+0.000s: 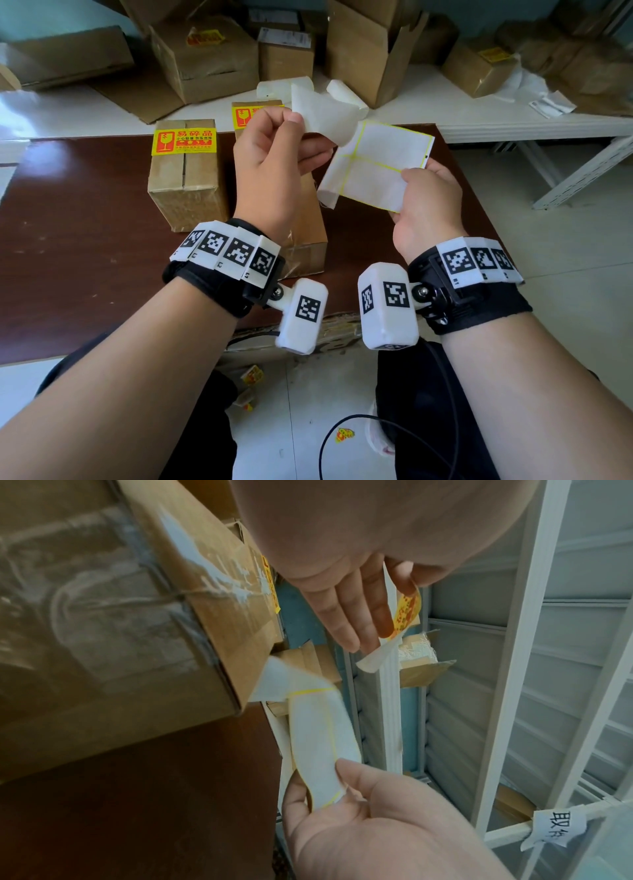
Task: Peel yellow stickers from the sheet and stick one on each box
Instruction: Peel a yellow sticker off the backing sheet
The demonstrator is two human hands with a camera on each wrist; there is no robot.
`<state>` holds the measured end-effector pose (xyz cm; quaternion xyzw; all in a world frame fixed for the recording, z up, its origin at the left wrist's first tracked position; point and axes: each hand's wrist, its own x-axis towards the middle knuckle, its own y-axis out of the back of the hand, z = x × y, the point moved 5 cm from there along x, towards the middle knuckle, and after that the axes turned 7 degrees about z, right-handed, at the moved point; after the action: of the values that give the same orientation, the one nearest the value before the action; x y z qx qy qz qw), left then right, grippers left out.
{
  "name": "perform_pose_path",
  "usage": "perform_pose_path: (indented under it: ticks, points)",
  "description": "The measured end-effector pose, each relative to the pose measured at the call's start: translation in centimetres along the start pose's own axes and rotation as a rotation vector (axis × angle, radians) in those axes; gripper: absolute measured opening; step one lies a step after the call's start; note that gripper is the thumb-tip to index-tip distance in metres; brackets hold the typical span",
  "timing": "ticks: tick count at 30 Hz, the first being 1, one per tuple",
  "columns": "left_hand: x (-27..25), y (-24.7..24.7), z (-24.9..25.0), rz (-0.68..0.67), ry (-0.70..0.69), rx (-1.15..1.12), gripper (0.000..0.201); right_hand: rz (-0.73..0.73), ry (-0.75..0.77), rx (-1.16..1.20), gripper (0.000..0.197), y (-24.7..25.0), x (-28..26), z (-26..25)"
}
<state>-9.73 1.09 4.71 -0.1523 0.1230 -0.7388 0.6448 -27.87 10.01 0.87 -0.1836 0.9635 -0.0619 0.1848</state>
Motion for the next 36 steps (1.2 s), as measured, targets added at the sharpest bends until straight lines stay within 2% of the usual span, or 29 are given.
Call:
perform_pose_path:
  ticks: [4,8,10,11,12,14,16,18,21,26,30,33,36]
  points:
    - [0.1,0.4,0.2,0.016,0.010,-0.028,0.021,0.039,-0.053,-0.054,0.031,0.5,0.5,0.5]
    - [0.2,0.4,0.1,0.035,-0.016,0.023,0.018,-0.011,-0.123,-0.212,0.022,0.1,-0.1,0.7]
    - [0.3,0.5,-0.1,0.038,-0.072,0.088,0.014,-0.056,-0.105,-0.368,0.057,0.0,-0.4,0.8]
    - [0.4,0.6,-0.1,0.039,-0.123,0.131,0.013,-0.062,-0.025,-0.453,0.072,-0.1,-0.6,0.7]
    - [0.4,0.7,-0.1,0.038,-0.185,0.185,0.012,-0.070,0.100,-0.514,0.077,-0.2,-1.1,0.2]
    - [0.4,0.7,0.0,0.018,-0.294,0.294,0.011,-0.150,0.339,-0.492,0.062,-1.1,-2.3,-0.7]
    - [0.4,0.6,-0.1,-0.019,-0.347,0.334,0.008,-0.288,0.398,-0.368,0.040,-2.2,-3.6,-1.0]
    - [0.4,0.5,-0.1,-0.048,-0.375,0.356,0.009,-0.408,0.346,-0.225,0.033,-3.1,-4.6,-1.0]
    - [0.2,0.3,-0.2,-0.105,-0.409,0.419,0.013,-0.490,0.237,-0.070,0.037,-4.1,-5.3,-0.6]
    - [-0.4,0.6,-0.1,-0.201,-0.494,0.565,0.009,-0.502,0.160,-0.002,0.032,-4.7,-5.5,-0.1]
    - [0.1,1.5,-0.1,-0.247,-0.481,0.693,0.028,-0.495,0.125,0.000,0.022,-5.1,-5.9,0.3]
    - [0.4,2.3,0.0,-0.220,-0.407,0.636,0.020,-0.478,0.116,0.001,0.019,-5.2,-6.3,0.3]
    - [1.0,3.5,0.4,-0.139,-0.394,0.610,0.012,-0.508,0.123,-0.058,0.024,-5.3,-6.8,0.3]
